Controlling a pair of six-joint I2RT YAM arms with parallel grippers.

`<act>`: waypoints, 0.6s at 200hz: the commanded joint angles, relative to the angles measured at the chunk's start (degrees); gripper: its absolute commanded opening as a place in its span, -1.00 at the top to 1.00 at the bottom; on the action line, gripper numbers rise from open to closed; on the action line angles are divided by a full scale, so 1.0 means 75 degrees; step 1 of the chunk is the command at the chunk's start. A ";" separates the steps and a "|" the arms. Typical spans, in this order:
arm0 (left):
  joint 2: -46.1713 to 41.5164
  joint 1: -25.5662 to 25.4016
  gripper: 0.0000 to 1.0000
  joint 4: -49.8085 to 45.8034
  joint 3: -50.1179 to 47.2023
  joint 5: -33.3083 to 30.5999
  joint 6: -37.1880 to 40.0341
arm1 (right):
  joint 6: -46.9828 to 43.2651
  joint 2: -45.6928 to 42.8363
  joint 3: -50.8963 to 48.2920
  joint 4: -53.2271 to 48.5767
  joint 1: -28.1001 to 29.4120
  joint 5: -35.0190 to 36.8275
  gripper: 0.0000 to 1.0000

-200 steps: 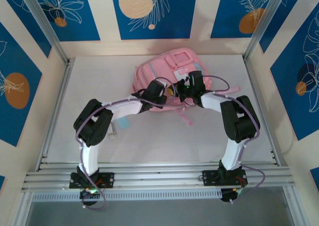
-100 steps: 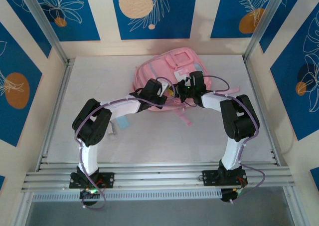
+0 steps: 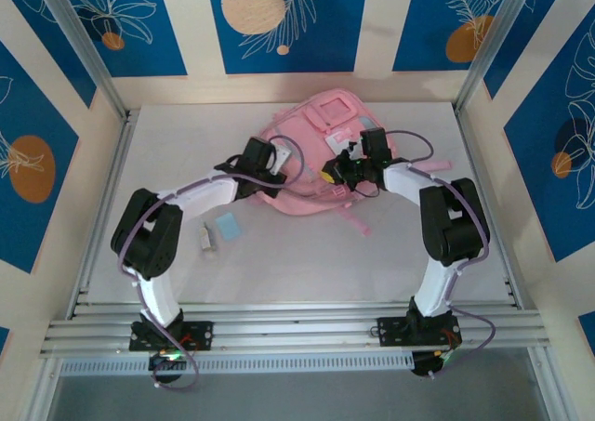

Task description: Pack books, pencil case, and school supplies into a backpack

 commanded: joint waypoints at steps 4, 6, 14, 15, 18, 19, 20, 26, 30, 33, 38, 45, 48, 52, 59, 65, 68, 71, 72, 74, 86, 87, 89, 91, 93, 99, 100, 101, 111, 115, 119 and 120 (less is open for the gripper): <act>-0.0225 0.0170 1.00 -0.0559 0.0286 -0.0027 0.0317 | -0.0765 -0.0349 0.0310 -0.0912 -0.0240 -0.0286 1.00; -0.0232 0.0159 1.00 -0.0559 0.0278 0.0021 0.0300 | -0.0762 -0.0345 0.0315 -0.0906 -0.0251 -0.0286 1.00; -0.0261 0.0142 1.00 -0.0603 0.0280 0.0249 0.0224 | -0.0686 -0.0328 0.0337 -0.0841 -0.0279 -0.0309 1.00; -0.0261 0.0138 1.00 -0.0614 0.0276 0.0282 0.0214 | -0.0680 -0.0326 0.0339 -0.0830 -0.0279 -0.0315 1.00; -0.0262 0.0116 1.00 -0.0638 0.0284 0.0355 0.0171 | -0.0649 -0.0315 0.0346 -0.0795 -0.0292 -0.0330 1.00; -0.0268 0.0108 1.00 -0.0649 0.0284 0.0382 0.0158 | -0.0638 -0.0313 0.0349 -0.0783 -0.0291 -0.0337 1.00; -0.0271 0.0098 1.00 -0.0661 0.0290 0.0401 0.0146 | -0.0627 -0.0313 0.0351 -0.0772 -0.0291 -0.0346 1.00; -0.0290 0.0022 1.00 -0.0705 0.0278 0.0453 0.0068 | -0.0547 -0.0294 0.0362 -0.0694 -0.0280 -0.0371 1.00; -0.0313 -0.0054 1.00 -0.0702 0.0258 0.0472 0.0025 | -0.0478 -0.0289 0.0364 -0.0632 -0.0269 -0.0379 1.00; -0.0334 -0.0091 1.00 -0.0690 0.0232 0.0503 -0.0011 | -0.0435 -0.0278 0.0364 -0.0580 -0.0241 -0.0379 1.00; -0.0374 -0.0192 1.00 -0.0642 0.0193 0.0535 -0.0104 | -0.0345 -0.0266 0.0364 -0.0514 -0.0220 -0.0399 1.00; -0.0449 -0.0313 1.00 -0.0537 0.0098 0.0578 -0.0275 | -0.0162 -0.0233 0.0375 -0.0445 -0.0179 -0.0405 1.00; -0.0481 -0.0372 1.00 -0.0472 0.0067 0.0598 -0.0387 | -0.0080 -0.0220 0.0370 -0.0398 -0.0168 -0.0422 1.00; -0.0531 -0.0433 1.00 -0.0373 0.0002 0.0641 -0.0558 | 0.0047 -0.0201 0.0355 -0.0293 -0.0145 -0.0443 1.00; -0.0609 -0.0531 1.00 -0.0136 -0.0120 0.0816 -0.0883 | 0.0297 -0.0195 0.0282 -0.0074 -0.0092 -0.0486 1.00; -0.0688 -0.0610 1.00 0.0088 -0.0237 0.0917 -0.1200 | 0.0535 -0.0195 0.0201 0.0150 -0.0050 -0.0505 1.00; -0.0715 -0.0655 1.00 0.0204 -0.0291 0.0958 -0.1387 | 0.0657 -0.0195 0.0155 0.0278 -0.0010 -0.0497 1.00; -0.0753 -0.0689 1.00 0.0316 -0.0354 0.1000 -0.1569 | 0.0777 -0.0198 0.0099 0.0419 0.0014 -0.0511 1.00; -0.0765 -0.0705 1.00 0.0355 -0.0369 0.1015 -0.1626 | 0.0819 -0.0196 0.0085 0.0451 0.0020 -0.0516 1.00; -0.0780 -0.0731 0.99 0.0443 -0.0413 0.1049 -0.1735 | 0.0900 -0.0198 0.0057 0.0542 0.0039 -0.0516 1.00; -0.0884 -0.0893 0.81 0.0873 -0.0627 0.1086 -0.2337 | 0.1318 -0.0195 -0.0093 0.0974 0.0196 -0.0542 1.00; -0.0889 -0.0906 0.80 0.0903 -0.0652 0.1075 -0.2385 | 0.1353 -0.0195 -0.0105 0.1003 0.0211 -0.0543 1.00; -0.0896 -0.0928 0.77 0.0970 -0.0680 0.1053 -0.2467 | 0.1417 -0.0189 -0.0134 0.1087 0.0227 -0.0534 1.00; -0.0913 -0.0939 0.74 0.1039 -0.0713 0.1030 -0.2538 | 0.1492 -0.0196 -0.0171 0.1176 0.0252 -0.0523 1.00; -0.0925 -0.0951 0.72 0.1101 -0.0745 0.1012 -0.2602 | 0.1569 -0.0204 -0.0192 0.1259 0.0282 -0.0527 1.00; -0.0934 -0.0979 0.67 0.1202 -0.0794 0.0912 -0.2731 | 0.1782 -0.0217 -0.0322 0.1512 0.0327 -0.0521 1.00; -0.0932 -0.0978 0.66 0.1214 -0.0794 0.0883 -0.2752 | 0.1819 -0.0217 -0.0342 0.1548 0.0334 -0.0521 1.00; -0.0931 -0.0972 0.66 0.1220 -0.0794 0.0851 -0.2768 | 0.1856 -0.0218 -0.0358 0.1595 0.0338 -0.0520 1.00; -0.0849 -0.0966 0.65 0.1139 -0.0731 0.0392 -0.2791 | 0.2127 -0.0268 -0.0545 0.1884 0.0395 -0.0466 1.00; -0.0794 -0.0941 0.65 0.1077 -0.0672 0.0165 -0.2774 | 0.2184 -0.0303 -0.0618 0.1945 0.0404 -0.0418 1.00; -0.0729 -0.0904 0.66 0.1052 -0.0629 0.0023 -0.2757 | 0.2201 -0.0341 -0.0687 0.1984 0.0401 -0.0358 1.00; -0.0706 -0.0894 0.66 0.1052 -0.0618 -0.0001 -0.2747 | 0.2211 -0.0362 -0.0701 0.1983 0.0413 -0.0345 1.00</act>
